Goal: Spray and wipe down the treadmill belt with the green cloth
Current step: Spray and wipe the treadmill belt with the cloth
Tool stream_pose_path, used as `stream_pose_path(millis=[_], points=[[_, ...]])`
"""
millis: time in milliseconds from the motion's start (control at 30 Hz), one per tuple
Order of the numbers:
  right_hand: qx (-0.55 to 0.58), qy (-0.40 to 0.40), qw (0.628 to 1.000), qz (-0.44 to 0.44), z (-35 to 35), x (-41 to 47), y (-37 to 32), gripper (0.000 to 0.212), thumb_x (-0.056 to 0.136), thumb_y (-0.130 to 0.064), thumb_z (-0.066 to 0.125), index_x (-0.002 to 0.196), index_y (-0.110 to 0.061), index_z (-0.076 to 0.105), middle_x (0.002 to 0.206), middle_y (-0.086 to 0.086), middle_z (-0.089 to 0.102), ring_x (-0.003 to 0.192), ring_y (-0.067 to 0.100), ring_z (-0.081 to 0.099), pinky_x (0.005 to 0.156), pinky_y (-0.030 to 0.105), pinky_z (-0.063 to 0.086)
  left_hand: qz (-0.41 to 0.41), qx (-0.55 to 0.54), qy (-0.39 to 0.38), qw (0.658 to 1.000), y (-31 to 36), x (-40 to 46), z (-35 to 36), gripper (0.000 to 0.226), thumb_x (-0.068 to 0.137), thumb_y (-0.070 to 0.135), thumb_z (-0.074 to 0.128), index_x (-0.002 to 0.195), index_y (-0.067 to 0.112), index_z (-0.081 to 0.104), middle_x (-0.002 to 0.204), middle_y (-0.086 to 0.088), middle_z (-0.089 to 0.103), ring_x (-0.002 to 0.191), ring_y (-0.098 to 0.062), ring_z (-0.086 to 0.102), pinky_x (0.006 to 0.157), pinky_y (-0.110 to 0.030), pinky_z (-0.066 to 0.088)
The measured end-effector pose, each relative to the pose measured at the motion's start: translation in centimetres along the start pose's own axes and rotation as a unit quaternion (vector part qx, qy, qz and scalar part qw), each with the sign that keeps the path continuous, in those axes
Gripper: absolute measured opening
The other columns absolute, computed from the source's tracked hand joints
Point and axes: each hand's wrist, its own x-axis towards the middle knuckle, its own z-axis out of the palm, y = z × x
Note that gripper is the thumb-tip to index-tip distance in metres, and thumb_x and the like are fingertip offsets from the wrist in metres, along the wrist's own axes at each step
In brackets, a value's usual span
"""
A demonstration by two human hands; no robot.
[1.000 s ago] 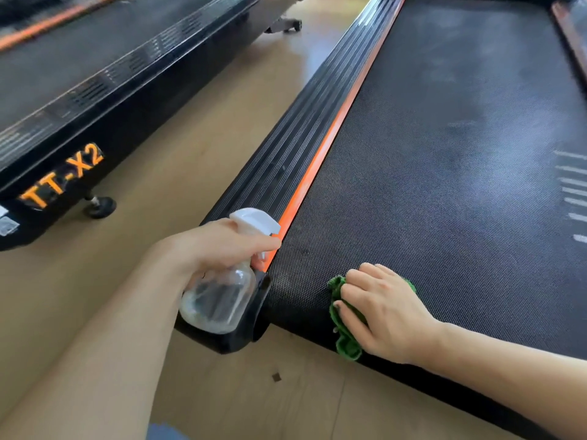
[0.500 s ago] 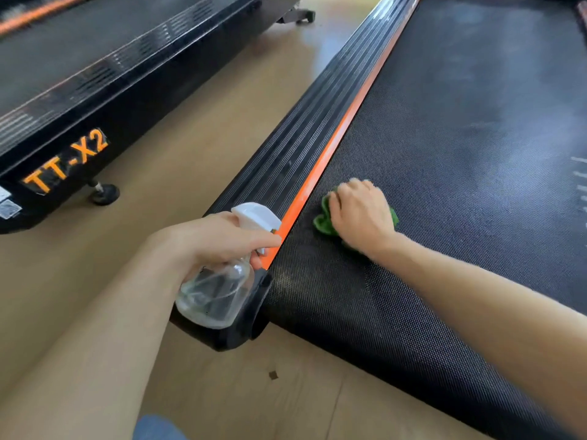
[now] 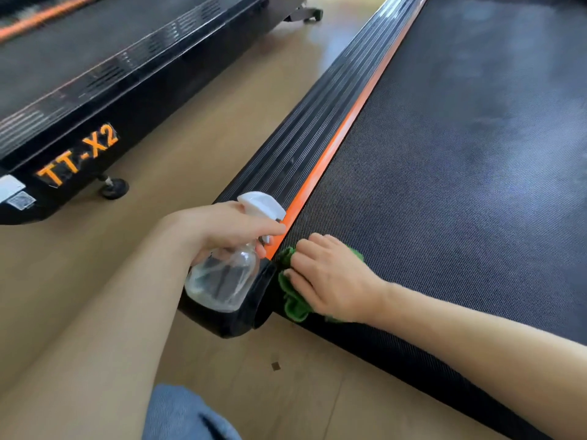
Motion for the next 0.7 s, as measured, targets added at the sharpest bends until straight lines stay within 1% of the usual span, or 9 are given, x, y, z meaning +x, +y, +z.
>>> stream_pose_path(millis=[67, 167, 233, 300, 400, 467, 533, 600, 700], points=[[-0.045, 0.031, 0.998, 0.036, 0.4, 1.8, 2.7, 0.033, 0.101, -0.034, 0.043, 0.076, -0.015, 0.053, 0.080, 0.006, 0.054, 0.074, 0.027, 0.049, 0.069, 0.039, 0.040, 0.001, 0.001, 0.012, 1.000, -0.1, -0.4, -0.2, 0.034, 0.094, 0.049, 0.068, 0.095, 0.016, 0.073, 0.090, -0.002, 0.076, 0.082, -0.015, 0.062, 0.072, -0.027, 0.051], [-0.105, 0.101, 0.955, 0.257, 0.4, 5.1, 7.6, 0.035, 0.100, -0.029, 0.047, 0.077, -0.007, 0.061, 0.085, 0.016, 0.062, 0.081, 0.037, 0.057, 0.070, 0.046, 0.046, 0.007, -0.024, 0.023, 0.999, -0.3, -1.3, -0.4, 0.034, 0.097, 0.046, 0.068, 0.100, 0.012, 0.073, 0.095, -0.007, 0.076, 0.082, -0.017, 0.067, 0.074, -0.028, 0.054], [-0.111, 0.090, 0.924, 0.356, 0.3, 6.1, 8.4, 0.036, 0.101, -0.031, 0.046, 0.083, -0.005, 0.063, 0.093, 0.017, 0.063, 0.090, 0.038, 0.057, 0.077, 0.048, 0.045, 0.015, -0.028, 0.033, 0.999, -0.5, -1.6, -0.4, 0.036, 0.097, 0.047, 0.067, 0.104, 0.011, 0.073, 0.095, -0.006, 0.076, 0.082, -0.016, 0.065, 0.075, -0.028, 0.052], [-0.090, 0.078, 0.921, 0.370, 0.4, 6.1, 7.9, 0.035, 0.101, -0.033, 0.044, 0.088, -0.006, 0.061, 0.099, 0.015, 0.060, 0.096, 0.037, 0.053, 0.083, 0.047, 0.042, 0.021, -0.033, 0.044, 0.998, -0.9, -1.7, -0.4, 0.039, 0.097, 0.048, 0.066, 0.106, 0.011, 0.073, 0.094, -0.006, 0.076, 0.081, -0.016, 0.063, 0.077, -0.029, 0.049], [0.013, 0.035, 0.944, 0.326, -1.1, 4.6, 8.1, 0.031, 0.100, -0.037, 0.048, 0.089, -0.010, 0.058, 0.096, 0.007, 0.051, 0.099, 0.033, 0.049, 0.088, 0.043, 0.040, 0.030, -0.049, 0.045, 0.997, -1.0, -1.3, -0.4, 0.039, 0.096, 0.049, 0.068, 0.104, 0.012, 0.074, 0.089, -0.003, 0.076, 0.082, -0.017, 0.062, 0.079, -0.031, 0.048], [0.058, 0.004, 0.951, 0.305, -3.1, 3.6, 8.4, 0.031, 0.096, -0.040, 0.055, 0.080, -0.013, 0.056, 0.089, 0.002, 0.051, 0.093, 0.030, 0.051, 0.083, 0.037, 0.041, 0.040, -0.059, 0.045, 0.996, -0.7, -0.6, -0.1, 0.033, 0.096, 0.048, 0.069, 0.094, 0.015, 0.074, 0.082, 0.001, 0.075, 0.077, -0.012, 0.063, 0.075, -0.029, 0.050], [0.069, 0.053, 0.948, 0.308, -5.1, 3.2, 8.1, 0.032, 0.096, -0.041, 0.056, 0.075, -0.016, 0.054, 0.085, 0.000, 0.052, 0.087, 0.025, 0.052, 0.076, 0.032, 0.037, 0.046, -0.056, 0.050, 0.996, -0.3, 0.0, 0.2, 0.032, 0.096, 0.047, 0.069, 0.094, 0.016, 0.075, 0.081, 0.002, 0.074, 0.072, -0.009, 0.063, 0.063, -0.021, 0.049], [0.090, 0.126, 0.925, 0.346, -6.9, 3.4, 7.4, 0.032, 0.098, -0.045, 0.052, 0.091, -0.015, 0.058, 0.096, 0.002, 0.052, 0.092, 0.023, 0.050, 0.079, 0.030, 0.034, 0.051, -0.062, 0.054, 0.995, 0.0, 0.6, 0.4, 0.035, 0.095, 0.047, 0.069, 0.102, 0.013, 0.075, 0.087, -0.002, 0.075, 0.074, -0.011, 0.064, 0.056, -0.019, 0.049], [0.084, 0.079, 0.916, 0.383, -7.3, 3.6, 6.7, 0.054, 0.098, -0.058, 0.044, 0.134, -0.018, 0.046, 0.121, 0.007, 0.042, 0.113, 0.025, 0.041, 0.096, 0.036, 0.034, 0.060, -0.075, 0.055, 0.994, 0.2, 1.0, 0.5, 0.034, 0.094, 0.047, 0.070, 0.100, 0.014, 0.074, 0.086, -0.002, 0.075, 0.072, -0.013, 0.068, 0.065, -0.024, 0.053]])
